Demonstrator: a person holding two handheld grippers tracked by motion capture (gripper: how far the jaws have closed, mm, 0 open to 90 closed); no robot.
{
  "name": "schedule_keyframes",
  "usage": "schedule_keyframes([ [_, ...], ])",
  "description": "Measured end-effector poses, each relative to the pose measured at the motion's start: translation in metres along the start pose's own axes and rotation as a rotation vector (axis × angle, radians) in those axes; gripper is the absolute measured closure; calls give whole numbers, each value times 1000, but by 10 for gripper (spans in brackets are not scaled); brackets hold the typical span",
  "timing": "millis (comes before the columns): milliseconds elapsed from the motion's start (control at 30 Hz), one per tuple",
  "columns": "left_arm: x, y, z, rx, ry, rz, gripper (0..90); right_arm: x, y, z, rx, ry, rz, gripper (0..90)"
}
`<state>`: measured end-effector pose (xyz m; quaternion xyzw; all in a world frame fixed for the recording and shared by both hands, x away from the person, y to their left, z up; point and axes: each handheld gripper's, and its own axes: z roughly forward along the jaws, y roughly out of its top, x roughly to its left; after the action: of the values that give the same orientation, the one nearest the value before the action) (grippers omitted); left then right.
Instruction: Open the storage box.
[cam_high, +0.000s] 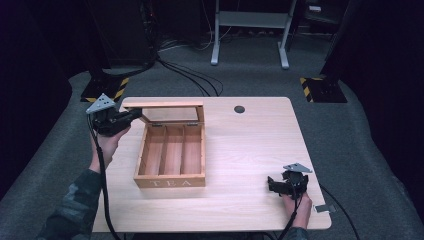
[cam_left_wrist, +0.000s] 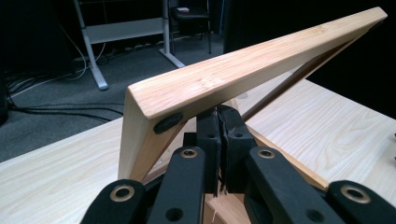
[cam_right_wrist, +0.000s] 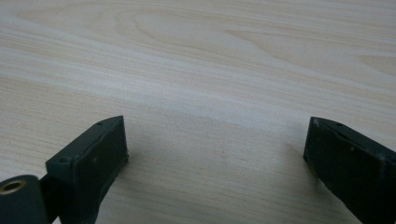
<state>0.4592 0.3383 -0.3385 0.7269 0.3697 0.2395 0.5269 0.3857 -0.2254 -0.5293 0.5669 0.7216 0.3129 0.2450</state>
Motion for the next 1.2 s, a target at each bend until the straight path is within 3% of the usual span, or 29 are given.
schedule_keyframes([
  [1200,0,2,3,0,-5,9,874,0,0,0,-1,2,-1,58],
])
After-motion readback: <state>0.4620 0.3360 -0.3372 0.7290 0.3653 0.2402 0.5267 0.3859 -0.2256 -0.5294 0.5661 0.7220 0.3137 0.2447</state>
